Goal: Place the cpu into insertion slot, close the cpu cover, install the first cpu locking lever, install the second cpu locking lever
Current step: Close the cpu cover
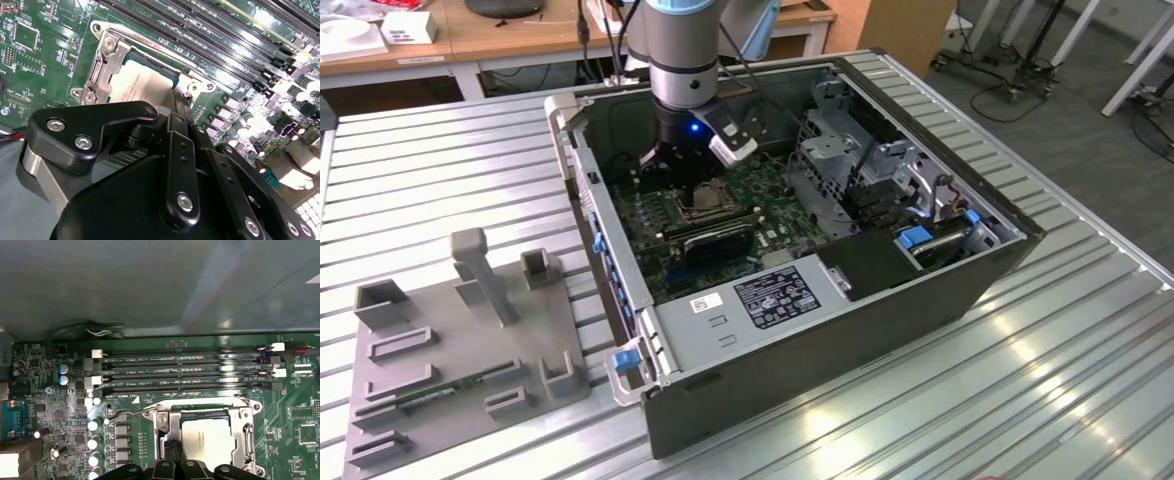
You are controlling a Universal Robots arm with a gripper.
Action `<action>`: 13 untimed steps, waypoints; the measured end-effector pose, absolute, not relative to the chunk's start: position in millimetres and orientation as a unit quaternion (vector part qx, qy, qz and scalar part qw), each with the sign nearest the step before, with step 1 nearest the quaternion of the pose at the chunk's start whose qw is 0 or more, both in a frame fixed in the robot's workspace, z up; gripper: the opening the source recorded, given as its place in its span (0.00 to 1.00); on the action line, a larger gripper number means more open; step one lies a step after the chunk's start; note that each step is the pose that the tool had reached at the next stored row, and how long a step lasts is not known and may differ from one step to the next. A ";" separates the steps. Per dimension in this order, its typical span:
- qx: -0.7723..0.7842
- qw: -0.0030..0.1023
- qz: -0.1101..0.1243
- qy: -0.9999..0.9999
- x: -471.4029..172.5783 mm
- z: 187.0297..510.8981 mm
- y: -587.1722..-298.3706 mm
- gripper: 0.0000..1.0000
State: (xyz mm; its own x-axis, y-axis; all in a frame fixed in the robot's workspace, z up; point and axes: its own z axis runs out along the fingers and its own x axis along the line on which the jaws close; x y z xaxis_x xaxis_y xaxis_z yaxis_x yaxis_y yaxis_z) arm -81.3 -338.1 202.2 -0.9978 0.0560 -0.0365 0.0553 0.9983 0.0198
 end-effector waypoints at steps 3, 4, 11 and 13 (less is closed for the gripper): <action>0.028 0.018 0.009 0.999 -81.3 202.1 -338.1 0.11; 0.028 0.019 0.009 0.999 -81.3 202.1 -338.0 0.11; 0.028 0.018 0.009 0.999 -81.6 198.3 -338.3 0.11; 0.028 0.018 0.009 0.999 -81.6 197.8 -338.2 0.11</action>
